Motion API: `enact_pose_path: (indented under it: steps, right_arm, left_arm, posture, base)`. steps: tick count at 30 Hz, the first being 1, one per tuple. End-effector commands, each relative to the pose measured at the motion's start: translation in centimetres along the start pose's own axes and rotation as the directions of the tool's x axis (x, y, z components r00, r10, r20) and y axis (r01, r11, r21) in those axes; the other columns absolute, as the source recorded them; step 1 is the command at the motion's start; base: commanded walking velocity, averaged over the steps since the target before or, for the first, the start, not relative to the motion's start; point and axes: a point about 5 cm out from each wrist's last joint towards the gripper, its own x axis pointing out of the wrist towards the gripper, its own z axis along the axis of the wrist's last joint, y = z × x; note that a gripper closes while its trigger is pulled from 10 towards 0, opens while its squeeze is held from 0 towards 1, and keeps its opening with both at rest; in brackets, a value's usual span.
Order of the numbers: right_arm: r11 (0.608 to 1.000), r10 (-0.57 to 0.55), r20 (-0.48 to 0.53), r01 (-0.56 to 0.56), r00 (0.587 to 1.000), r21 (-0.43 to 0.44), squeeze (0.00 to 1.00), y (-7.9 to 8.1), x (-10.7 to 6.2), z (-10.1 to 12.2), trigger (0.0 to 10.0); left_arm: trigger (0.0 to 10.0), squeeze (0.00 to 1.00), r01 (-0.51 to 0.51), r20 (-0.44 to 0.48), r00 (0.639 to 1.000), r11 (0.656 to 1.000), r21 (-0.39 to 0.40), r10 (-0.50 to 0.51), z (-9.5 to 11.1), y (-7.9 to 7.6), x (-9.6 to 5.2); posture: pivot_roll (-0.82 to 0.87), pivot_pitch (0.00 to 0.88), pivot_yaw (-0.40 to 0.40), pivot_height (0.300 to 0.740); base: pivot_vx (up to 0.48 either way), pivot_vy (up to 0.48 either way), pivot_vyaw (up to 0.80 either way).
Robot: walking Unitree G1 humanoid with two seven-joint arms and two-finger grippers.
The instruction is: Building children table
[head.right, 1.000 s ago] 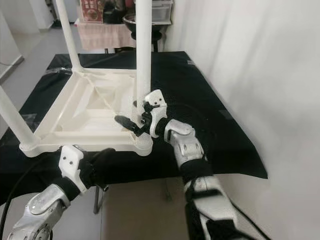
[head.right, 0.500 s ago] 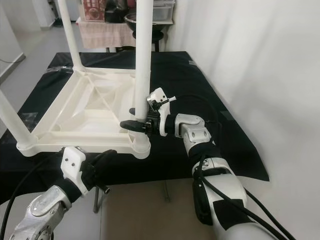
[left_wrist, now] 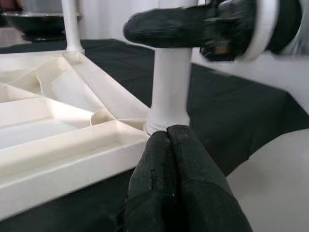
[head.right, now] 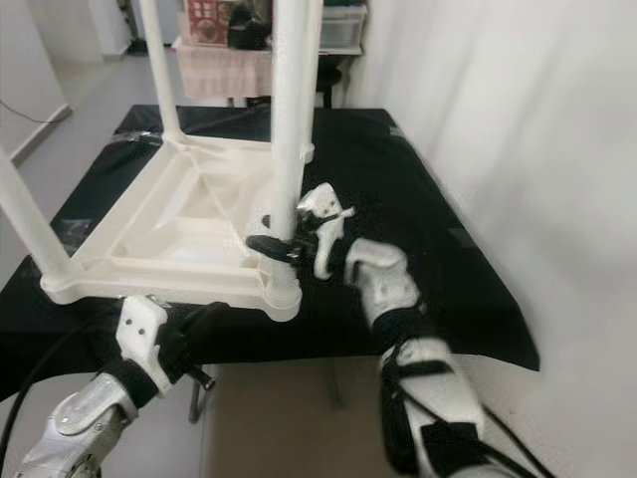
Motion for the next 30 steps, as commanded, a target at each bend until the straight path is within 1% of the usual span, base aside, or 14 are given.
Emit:
enact_pose_path:
  steps: [1,4,9,10,12,13,15,19,20,21,22,23,24,30]
  right_arm:
    - [0.98,-0.198,-0.121,0.199,0.973,-0.002,0.0,1.3,-1.3,-2.6,0.0]
    - [0.987,-0.162,-0.101,0.162,0.982,-0.008,0.0,2.9,-1.1,-2.5,0.0]
    - [0.989,-0.146,-0.101,0.145,0.984,-0.015,0.0,2.6,0.1,-2.5,0.0]
    - [0.991,-0.137,-0.108,0.136,0.985,-0.012,0.0,2.6,0.5,-2.4,7.1]
    - [0.99,-0.142,-0.118,0.142,0.983,-0.01,0.0,2.8,0.6,-2.2,7.1]
    - [0.994,-0.103,-0.103,0.105,0.989,0.016,0.0,2.9,0.7,-1.9,10.0]
    - [0.998,-0.051,-0.074,0.054,0.996,0.037,1.0,3.2,0.7,-0.7,10.0]
    - [0.973,0.201,0.043,-0.204,0.979,0.106,1.0,2.5,1.2,2.2,10.0]
    - [0.973,0.201,0.043,-0.204,0.979,0.106,1.0,2.5,1.2,2.2,10.0]
    - [0.946,0.308,0.067,-0.313,0.949,0.079,1.0,2.1,1.1,3.0,10.0]
    - [0.925,0.371,0.073,-0.375,0.926,0.053,0.74,1.8,1.1,3.4,10.0]
    - [0.925,0.371,0.073,-0.375,0.926,0.053,0.74,1.8,1.1,3.4,10.0]
    - [0.873,0.488,0.039,-0.488,0.872,-0.023,0.0,1.1,0.9,3.8,10.0]
    - [0.774,0.628,-0.093,-0.632,0.773,-0.028,0.0,-0.1,0.7,3.7,10.0]
  left_arm:
    - [10.0,0.0,0.004,-0.006,1.0,1.0,0.004,-0.004,0.1,0.3,0.0]
    - [10.0,0.0,0.004,-0.005,1.0,1.0,0.002,-0.004,0.0,0.5,0.2]
    - [10.0,0.0,0.008,-0.001,1.0,1.0,-0.001,-0.008,-0.1,0.6,0.6]
    - [10.0,0.0,-0.006,0.004,1.0,1.0,0.001,0.006,-0.1,0.6,0.7]
    - [10.0,0.0,-0.023,0.009,1.0,1.0,0.004,0.023,0.0,0.7,0.7]
    - [10.0,0.0,-0.027,0.01,1.0,1.0,0.004,0.027,-0.1,0.7,0.7]
    - [10.0,0.0,-0.026,0.009,1.0,1.0,0.004,0.026,-0.1,0.7,0.8]
    - [10.0,0.0,-0.014,0.006,1.0,1.0,0.005,0.014,-0.1,0.6,0.9]
    - [10.0,0.0,-0.014,0.006,1.0,1.0,0.005,0.014,-0.1,0.6,0.9]
    - [10.0,0.0,-0.011,0.005,1.0,1.0,0.005,0.011,-0.1,0.6,0.9]
    - [10.0,0.0,-0.009,0.005,1.0,1.0,0.005,0.009,-0.1,0.6,0.9]
    - [10.0,0.0,-0.009,0.005,1.0,1.0,0.005,0.009,-0.1,0.6,0.9]
    - [10.0,0.0,-0.008,0.006,1.0,1.0,0.005,0.008,-0.1,0.5,0.9]
    - [10.0,0.0,-0.009,0.005,1.0,1.0,0.006,0.009,-0.1,0.4,0.6]
  posture:
    - [0.0,0.0,-0.029,0.74]
    - [-0.01,0.0,-0.025,0.74]
    - [0.0,0.0,-0.048,0.74]
    - [0.0,0.0,-0.051,0.74]
    - [0.0,0.0,-0.052,0.74]
    - [0.01,0.0,-0.053,0.74]
    - [0.01,0.0,-0.056,0.74]
    - [0.01,0.0,-0.057,0.74]
    - [0.01,0.0,-0.057,0.74]
    - [0.01,0.0,-0.056,0.74]
    - [0.01,0.0,-0.056,0.74]
    - [0.01,0.0,-0.056,0.74]
    - [0.02,0.0,-0.058,0.74]
    - [0.03,0.0,-0.056,0.74]
  base:
    - [0.0,0.0,0.0]
    - [0.0,0.0,0.0]
    - [0.0,0.0,0.0]
    - [0.0,0.0,0.0]
    - [0.0,0.0,0.0]
    - [0.0,0.0,0.0]
    - [0.0,0.0,0.0]
    - [0.0,0.0,0.0]
    - [0.0,0.0,0.0]
    - [0.0,0.0,0.0]
    - [0.0,0.0,0.0]
    - [0.0,0.0,0.0]
    - [0.0,0.0,0.0]
    - [0.0,0.0,0.0]
